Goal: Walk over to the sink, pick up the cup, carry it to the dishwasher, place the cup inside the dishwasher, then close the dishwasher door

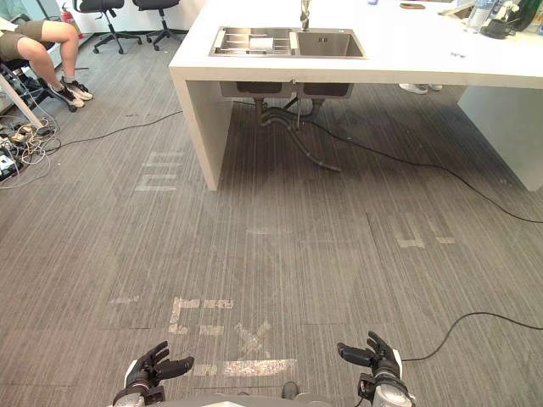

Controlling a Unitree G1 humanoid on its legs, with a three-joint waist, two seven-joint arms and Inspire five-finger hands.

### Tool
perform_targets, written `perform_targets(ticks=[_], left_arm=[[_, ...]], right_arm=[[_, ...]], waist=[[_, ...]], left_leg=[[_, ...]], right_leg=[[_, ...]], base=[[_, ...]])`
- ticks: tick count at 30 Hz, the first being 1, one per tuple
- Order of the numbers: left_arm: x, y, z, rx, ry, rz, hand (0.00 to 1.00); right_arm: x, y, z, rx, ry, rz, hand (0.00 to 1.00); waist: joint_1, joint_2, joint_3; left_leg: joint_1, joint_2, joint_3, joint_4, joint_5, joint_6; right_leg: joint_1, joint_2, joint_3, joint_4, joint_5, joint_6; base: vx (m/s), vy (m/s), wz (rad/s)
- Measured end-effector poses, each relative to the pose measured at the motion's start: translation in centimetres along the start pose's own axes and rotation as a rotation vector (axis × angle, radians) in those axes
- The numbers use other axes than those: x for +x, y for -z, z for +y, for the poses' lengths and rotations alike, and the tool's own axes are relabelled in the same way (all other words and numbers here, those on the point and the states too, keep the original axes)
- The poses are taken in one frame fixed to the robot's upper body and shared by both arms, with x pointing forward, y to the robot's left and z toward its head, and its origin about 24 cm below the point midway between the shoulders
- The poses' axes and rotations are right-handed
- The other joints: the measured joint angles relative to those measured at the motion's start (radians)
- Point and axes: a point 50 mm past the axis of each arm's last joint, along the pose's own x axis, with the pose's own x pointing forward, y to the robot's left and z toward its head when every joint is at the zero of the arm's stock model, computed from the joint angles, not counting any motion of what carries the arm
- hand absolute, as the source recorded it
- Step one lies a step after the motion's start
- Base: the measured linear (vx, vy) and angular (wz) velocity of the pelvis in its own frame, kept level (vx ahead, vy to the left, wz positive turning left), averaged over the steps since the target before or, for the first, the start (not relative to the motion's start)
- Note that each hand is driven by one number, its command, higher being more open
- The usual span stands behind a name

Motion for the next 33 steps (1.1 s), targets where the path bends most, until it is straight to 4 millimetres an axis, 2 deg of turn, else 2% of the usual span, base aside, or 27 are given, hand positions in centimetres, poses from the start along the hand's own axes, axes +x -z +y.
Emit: perform_targets(ticks=[9,21,26,28,29,30,31,33], left_arm=[[0.0,0.0,0.2,0.006,0.005,0.0,0.9],[0.0,-0.3,0.4,0.01,0.003,-0.012,0.9],[0.0,-0.5,0.5,-0.007,0.0,-0.025,0.9],[0.0,-1.0,0.3,-0.02,0.004,-0.045,0.9],[0.0,-1.4,0.2,-0.024,0.009,-0.064,0.9],[0.1,-1.8,0.1,-0.024,0.014,-0.08,0.9],[0.1,-1.9,0.0,-0.019,0.016,-0.087,0.9],[0.1,-2.4,-0.4,-0.005,0.027,-0.102,0.9]], right_arm=[[0.1,-0.4,-1.0,-0.036,0.016,-0.011,0.9],[0.2,-0.7,-0.9,-0.035,0.014,-0.019,0.9],[0.4,-1.5,-0.6,-0.031,0.012,-0.043,0.9],[0.4,-1.7,-0.6,-0.029,0.016,-0.052,0.9],[0.4,-1.8,-0.6,-0.028,0.021,-0.055,0.9],[0.4,-1.7,-0.6,-0.028,0.026,-0.05,0.9],[0.4,-1.6,-0.6,-0.029,0.027,-0.049,0.9],[0.3,-1.6,-0.3,-0.027,0.019,-0.047,0.9]], waist=[[-0.002,0.003,0.002],[-0.007,0.003,0.002],[-0.004,0.01,0.008],[-0.001,0.018,0.015],[0.005,0.019,0.018],[0.009,0.009,0.026],[0.009,0.003,0.032],[0.006,0.002,0.061]], left_leg=[[0.002,0.005,0.002,-0.002,0.001,0.003],[0.0,0.018,0.018,-0.012,-0.002,-0.001],[-0.024,0.034,0.056,0.05,-0.048,0.005],[-0.048,0.043,0.059,0.104,-0.089,0.005],[-0.069,0.045,0.064,0.15,-0.121,0.009],[-0.077,0.034,0.067,0.196,-0.151,0.025],[-0.077,0.026,0.067,0.215,-0.167,0.031],[-0.063,0.019,0.056,0.277,-0.226,0.05]], right_leg=[[0.016,0.007,0.003,-0.031,0.021,-0.007],[0.009,0.02,0.02,-0.038,0.021,-0.007],[-0.011,0.032,0.055,-0.022,0.005,-0.002],[-0.053,0.035,0.049,0.063,-0.05,-0.012],[-0.122,0.028,0.04,0.206,-0.129,0.001],[-0.182,0.004,0.027,0.36,-0.215,0.034],[-0.203,-0.011,0.017,0.431,-0.244,0.043],[-0.318,-0.058,-0.037,0.74,-0.286,0.064]], base=[[0.0,0.001,0.0],[0.0,0.006,-0.03],[-0.01,0.027,-0.22],[-0.01,0.019,-0.17],[0.0,0.022,-0.07],[0.02,0.024,-0.04],[0.09,0.025,0.02],[0.15,0.01,0.15]])
